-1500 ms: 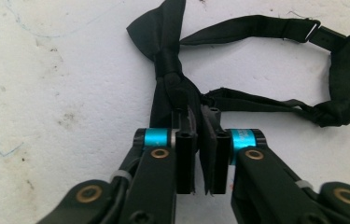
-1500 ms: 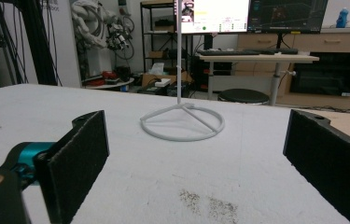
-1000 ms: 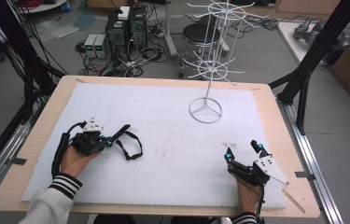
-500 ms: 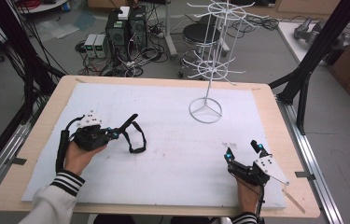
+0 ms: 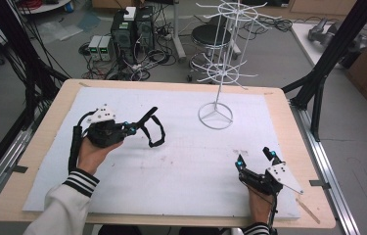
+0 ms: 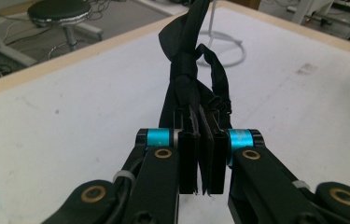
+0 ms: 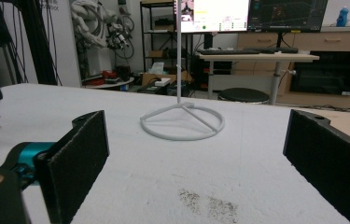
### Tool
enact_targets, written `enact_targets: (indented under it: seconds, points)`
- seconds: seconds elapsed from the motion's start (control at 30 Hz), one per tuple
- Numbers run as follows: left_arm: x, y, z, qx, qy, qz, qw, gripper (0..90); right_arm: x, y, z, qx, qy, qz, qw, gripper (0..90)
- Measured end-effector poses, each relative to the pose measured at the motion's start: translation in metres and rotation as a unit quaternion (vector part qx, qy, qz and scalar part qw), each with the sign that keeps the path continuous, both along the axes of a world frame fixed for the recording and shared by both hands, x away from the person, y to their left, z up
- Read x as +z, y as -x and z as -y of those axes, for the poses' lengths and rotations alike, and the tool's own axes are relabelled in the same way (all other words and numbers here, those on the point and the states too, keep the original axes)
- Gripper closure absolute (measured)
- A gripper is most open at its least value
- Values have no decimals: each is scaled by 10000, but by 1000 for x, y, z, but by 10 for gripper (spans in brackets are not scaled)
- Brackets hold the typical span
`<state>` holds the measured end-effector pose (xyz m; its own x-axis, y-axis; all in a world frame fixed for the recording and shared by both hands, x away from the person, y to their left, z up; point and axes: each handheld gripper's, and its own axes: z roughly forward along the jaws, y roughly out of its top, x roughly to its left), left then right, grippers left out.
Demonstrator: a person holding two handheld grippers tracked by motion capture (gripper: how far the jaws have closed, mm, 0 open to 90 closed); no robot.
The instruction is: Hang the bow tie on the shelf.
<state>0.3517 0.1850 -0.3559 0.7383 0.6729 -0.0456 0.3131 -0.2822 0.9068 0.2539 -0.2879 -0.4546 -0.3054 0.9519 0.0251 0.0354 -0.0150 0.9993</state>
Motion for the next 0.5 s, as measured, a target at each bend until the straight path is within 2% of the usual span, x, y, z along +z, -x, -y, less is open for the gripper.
enact_targets:
  seconds: [0.03,0.13,0.43,0.5]
  points:
    - [4,-2,2,-30,-1,50,10000,864,0,0,0,0,0,0,10000,58]
    - [16,-8,14,-115,186,191,9996,864,0,0,0,0,1,-3,10000,58]
    - [36,-18,40,-345,255,469,9980,864,0,0,0,1,-3,-4,10000,58]
    - [41,-22,47,-413,357,553,9970,863,0,0,0,9,15,11,10000,58]
